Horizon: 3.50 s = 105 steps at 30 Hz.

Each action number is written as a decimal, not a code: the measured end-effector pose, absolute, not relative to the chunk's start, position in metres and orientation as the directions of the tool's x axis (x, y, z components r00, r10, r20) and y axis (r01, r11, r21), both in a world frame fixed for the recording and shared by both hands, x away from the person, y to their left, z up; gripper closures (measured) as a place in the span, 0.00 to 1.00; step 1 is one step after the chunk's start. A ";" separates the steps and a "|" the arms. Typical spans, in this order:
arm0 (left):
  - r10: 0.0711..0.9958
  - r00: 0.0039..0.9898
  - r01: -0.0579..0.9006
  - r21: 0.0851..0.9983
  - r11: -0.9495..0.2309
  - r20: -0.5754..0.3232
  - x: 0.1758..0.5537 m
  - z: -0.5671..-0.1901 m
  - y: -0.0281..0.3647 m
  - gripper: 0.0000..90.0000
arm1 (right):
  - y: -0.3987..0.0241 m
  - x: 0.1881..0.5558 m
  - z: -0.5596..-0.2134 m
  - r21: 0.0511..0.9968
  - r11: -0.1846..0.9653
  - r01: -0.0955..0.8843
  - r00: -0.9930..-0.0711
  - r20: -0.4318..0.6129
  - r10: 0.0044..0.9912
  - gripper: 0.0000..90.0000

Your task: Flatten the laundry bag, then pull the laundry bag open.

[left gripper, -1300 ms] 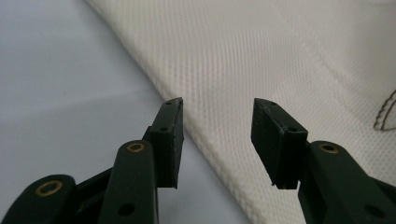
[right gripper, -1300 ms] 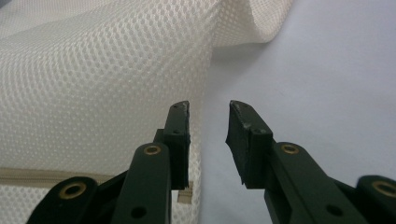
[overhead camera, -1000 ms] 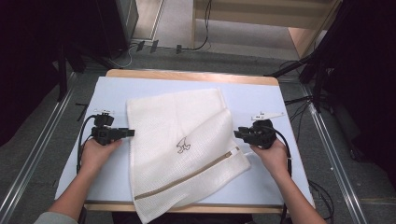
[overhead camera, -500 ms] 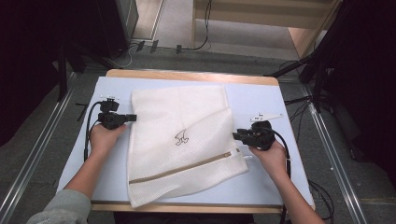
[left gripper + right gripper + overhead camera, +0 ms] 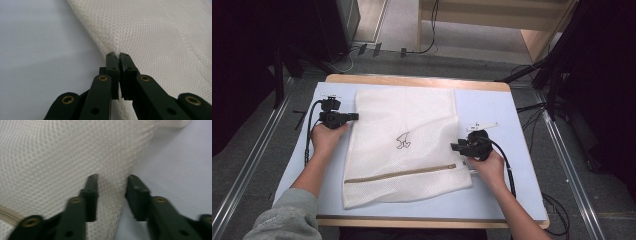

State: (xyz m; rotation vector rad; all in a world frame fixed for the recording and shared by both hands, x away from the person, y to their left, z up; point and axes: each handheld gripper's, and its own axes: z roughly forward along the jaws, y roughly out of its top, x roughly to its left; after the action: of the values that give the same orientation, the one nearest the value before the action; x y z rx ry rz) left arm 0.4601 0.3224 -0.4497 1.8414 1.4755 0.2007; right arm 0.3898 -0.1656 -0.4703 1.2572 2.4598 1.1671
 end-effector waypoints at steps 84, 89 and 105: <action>0.783 0.545 0.699 0.679 -0.225 -0.302 0.388 -0.402 0.270 0.52 | -0.193 0.375 -0.449 0.724 0.278 0.632 -0.600 0.230 0.766 0.73; 0.765 0.576 0.681 0.686 -0.255 -0.288 0.381 -0.401 0.257 0.52 | -0.193 0.366 -0.449 0.716 0.298 0.631 -0.614 0.227 0.756 0.74; 0.700 0.661 0.630 0.707 -0.321 -0.271 0.371 -0.401 0.219 0.48 | -0.183 0.354 -0.458 0.666 0.360 0.653 -0.647 0.244 0.722 1.00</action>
State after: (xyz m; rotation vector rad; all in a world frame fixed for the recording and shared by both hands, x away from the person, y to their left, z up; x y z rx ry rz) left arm 0.3711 0.2185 -0.4009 2.0398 1.0291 0.1064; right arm 0.3539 -0.1829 -0.4582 1.2757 2.5145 1.1650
